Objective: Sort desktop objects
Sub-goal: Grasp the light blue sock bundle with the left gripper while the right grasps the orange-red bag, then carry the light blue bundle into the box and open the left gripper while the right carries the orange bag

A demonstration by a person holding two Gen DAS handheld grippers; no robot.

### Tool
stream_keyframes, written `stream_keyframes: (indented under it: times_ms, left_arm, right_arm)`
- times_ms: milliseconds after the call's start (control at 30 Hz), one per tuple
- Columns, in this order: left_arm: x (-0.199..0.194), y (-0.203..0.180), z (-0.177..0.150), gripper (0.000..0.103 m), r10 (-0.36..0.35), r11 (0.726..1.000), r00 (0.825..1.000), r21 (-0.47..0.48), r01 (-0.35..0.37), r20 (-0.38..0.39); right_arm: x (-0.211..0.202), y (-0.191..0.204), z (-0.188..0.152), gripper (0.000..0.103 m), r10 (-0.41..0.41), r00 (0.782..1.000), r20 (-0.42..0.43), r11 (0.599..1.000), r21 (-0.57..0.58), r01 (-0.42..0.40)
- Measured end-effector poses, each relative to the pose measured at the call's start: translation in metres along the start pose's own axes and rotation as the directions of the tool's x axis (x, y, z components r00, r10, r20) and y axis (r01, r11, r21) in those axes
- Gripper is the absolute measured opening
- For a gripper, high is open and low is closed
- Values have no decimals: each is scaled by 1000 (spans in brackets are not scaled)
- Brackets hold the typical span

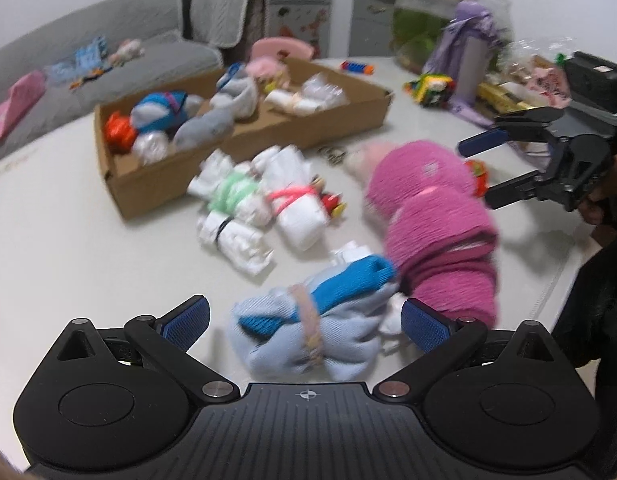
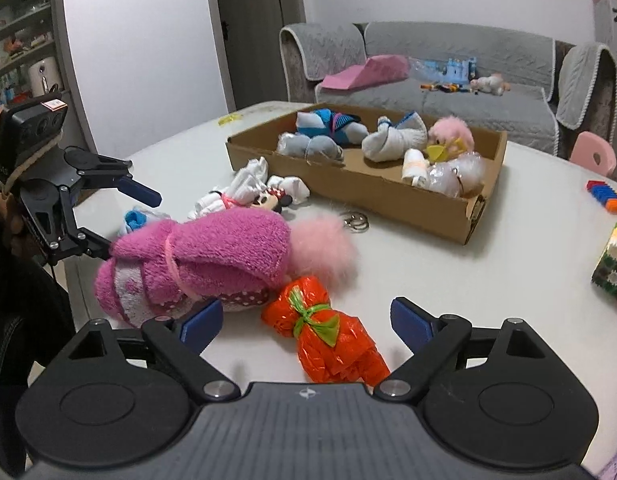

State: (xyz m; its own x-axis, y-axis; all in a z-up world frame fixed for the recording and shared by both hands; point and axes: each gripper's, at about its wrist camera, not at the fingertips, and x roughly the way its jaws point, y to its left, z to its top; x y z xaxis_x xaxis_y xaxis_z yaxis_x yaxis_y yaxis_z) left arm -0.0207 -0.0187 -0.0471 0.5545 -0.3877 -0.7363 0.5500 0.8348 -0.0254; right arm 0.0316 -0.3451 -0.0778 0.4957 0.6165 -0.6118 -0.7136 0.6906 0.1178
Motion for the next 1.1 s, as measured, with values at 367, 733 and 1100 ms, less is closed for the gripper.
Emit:
stream_keyframes:
  times_ms: [367, 733, 1100]
  left_arm:
    - [6, 8, -4, 103, -12, 997, 1000, -73, 11, -20]
    - [-7, 22, -10, 89, 24, 988, 1000, -155, -23, 4]
    - [-10, 35, -8, 71, 68, 975, 997, -215, -60, 28]
  right_arm:
    - [-5, 0, -25, 51, 10, 999, -48, 1000, 10, -10]
    - [-5, 0, -23, 39, 18, 998, -54, 1000, 15, -17]
    - [-5, 0, -24, 32, 19, 998, -56, 1000, 24, -18]
